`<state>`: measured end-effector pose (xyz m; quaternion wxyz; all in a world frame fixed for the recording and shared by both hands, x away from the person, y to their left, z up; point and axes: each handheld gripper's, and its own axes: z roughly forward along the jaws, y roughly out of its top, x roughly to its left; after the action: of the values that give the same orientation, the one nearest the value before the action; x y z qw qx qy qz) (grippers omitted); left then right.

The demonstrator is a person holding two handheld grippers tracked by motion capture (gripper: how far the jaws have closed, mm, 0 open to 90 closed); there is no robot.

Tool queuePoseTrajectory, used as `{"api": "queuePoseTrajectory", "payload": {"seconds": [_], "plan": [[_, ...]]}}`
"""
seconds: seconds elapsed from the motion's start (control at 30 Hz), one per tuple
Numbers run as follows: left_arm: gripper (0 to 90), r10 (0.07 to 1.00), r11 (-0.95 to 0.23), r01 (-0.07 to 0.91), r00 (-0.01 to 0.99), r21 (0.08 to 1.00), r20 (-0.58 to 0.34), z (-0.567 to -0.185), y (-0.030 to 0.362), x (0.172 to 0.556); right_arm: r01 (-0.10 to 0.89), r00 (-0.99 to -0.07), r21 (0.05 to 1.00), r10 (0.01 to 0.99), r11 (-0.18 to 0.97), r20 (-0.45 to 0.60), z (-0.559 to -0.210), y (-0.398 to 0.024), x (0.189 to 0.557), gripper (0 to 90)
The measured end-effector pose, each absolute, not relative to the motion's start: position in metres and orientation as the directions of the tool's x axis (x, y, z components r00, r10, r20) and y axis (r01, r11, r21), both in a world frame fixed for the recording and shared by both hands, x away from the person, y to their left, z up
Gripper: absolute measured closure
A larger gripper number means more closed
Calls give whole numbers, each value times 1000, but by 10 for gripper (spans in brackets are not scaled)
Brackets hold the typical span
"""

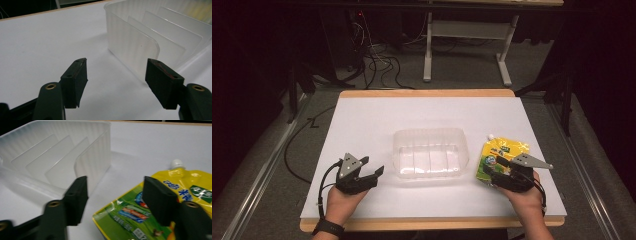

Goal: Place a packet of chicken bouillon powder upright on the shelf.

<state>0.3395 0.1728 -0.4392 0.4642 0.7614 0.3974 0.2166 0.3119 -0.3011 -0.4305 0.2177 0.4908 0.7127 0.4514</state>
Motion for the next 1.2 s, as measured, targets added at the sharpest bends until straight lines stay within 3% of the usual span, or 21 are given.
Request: {"api": "queuePoseTrajectory", "payload": {"seconds": [0.03, 0.07, 0.1, 0.17, 0.47, 0.8, 0.93, 1.1, 1.2], "plan": [[346, 806, -252, 402, 590, 880, -39, -439, 173, 339, 515, -431, 848, 893, 125, 130, -432, -292, 313, 585], [346, 806, -252, 402, 590, 880, -39, -439, 173, 339, 515, -431, 848, 893, 125, 130, -432, -292, 313, 585], [345, 806, -255, 400, 590, 880, -35, -439, 173, 339, 542, -421, 827, 900, 148, 115, -434, -283, 315, 799], [344, 808, -251, 399, 588, 882, -36, -439, 174, 339, 574, -408, 802, 907, 167, 103, -435, -277, 321, 900], [344, 810, -248, 395, 585, 885, -35, -439, 178, 337, 664, -415, 701, 908, 262, 54, -447, -247, 342, 900], [344, 809, -246, 395, 587, 885, -37, -438, 178, 338, 703, -374, 651, 927, 286, -4, -452, -250, 337, 900], [360, 812, -261, 390, 584, 883, -18, -439, 175, 341, 682, -392, 684, 919, 260, 41, -450, -262, 329, 900], [457, 810, -259, 394, 586, 882, -24, -439, 171, 345, 655, -293, 744, 952, 136, 84, -434, -300, 316, 900], [467, 810, -254, 385, 586, 887, -23, -438, 169, 347, 661, -203, 748, 975, 66, 93, -437, -332, 308, 900]]}}
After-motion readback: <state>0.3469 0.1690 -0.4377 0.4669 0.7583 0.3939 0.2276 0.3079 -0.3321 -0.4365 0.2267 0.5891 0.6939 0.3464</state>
